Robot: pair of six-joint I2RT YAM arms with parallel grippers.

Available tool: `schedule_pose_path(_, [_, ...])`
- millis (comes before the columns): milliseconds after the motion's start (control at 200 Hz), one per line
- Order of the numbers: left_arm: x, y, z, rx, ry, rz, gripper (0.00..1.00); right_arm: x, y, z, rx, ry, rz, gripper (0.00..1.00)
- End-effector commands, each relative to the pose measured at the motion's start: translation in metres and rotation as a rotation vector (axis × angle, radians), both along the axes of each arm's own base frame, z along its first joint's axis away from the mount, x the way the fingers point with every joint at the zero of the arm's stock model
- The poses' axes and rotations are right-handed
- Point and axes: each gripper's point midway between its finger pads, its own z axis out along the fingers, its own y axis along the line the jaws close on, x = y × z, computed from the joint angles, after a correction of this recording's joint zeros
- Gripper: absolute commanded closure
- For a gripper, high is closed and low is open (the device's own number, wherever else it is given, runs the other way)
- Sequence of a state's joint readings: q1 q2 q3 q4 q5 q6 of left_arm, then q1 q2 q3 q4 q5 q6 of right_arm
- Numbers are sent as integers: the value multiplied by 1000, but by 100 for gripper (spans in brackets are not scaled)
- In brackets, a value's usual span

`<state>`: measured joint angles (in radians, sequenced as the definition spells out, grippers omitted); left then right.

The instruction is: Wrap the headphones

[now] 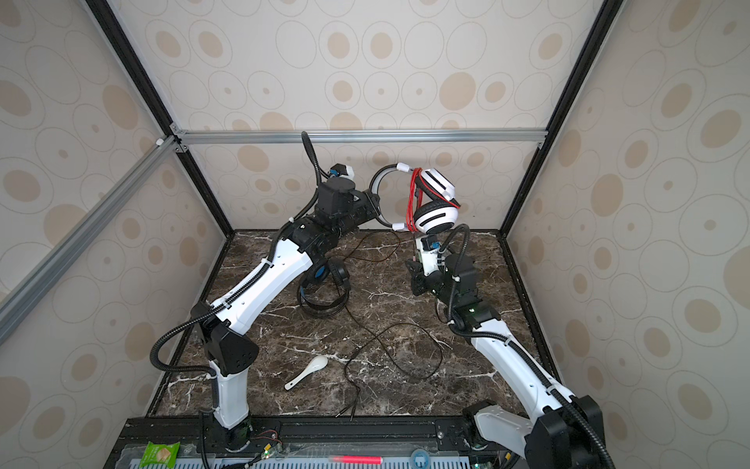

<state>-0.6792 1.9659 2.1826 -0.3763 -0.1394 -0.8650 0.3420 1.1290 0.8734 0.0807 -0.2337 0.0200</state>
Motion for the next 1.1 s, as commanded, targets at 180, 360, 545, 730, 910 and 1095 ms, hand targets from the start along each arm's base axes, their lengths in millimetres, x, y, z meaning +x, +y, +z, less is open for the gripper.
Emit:
schedule_pose_path(180, [18,31,38,-140,-69,185,100,-15,-2,-2,-134,3,-10,100])
schedule_pose_path(360, [21,38,34,-103,-74,221,100,-23,1,0,-218,-9,12,100])
schedule_pose_path(545, [21,41,16,-4,-53,240,100,-24,3,12,-241,-8,20,100])
schedule_pose_path(730, [13,40,1,163,-50,247,100,-17,6,23,-269,12,12,100])
schedule_pose_path(910, [4,39,-11,263,-39,241,100,-12,10,26,-292,34,9,100])
schedule_pose_path(1095, [-4,32,-17,353,-42,188,100,-7,13,26,-323,66,-11,100])
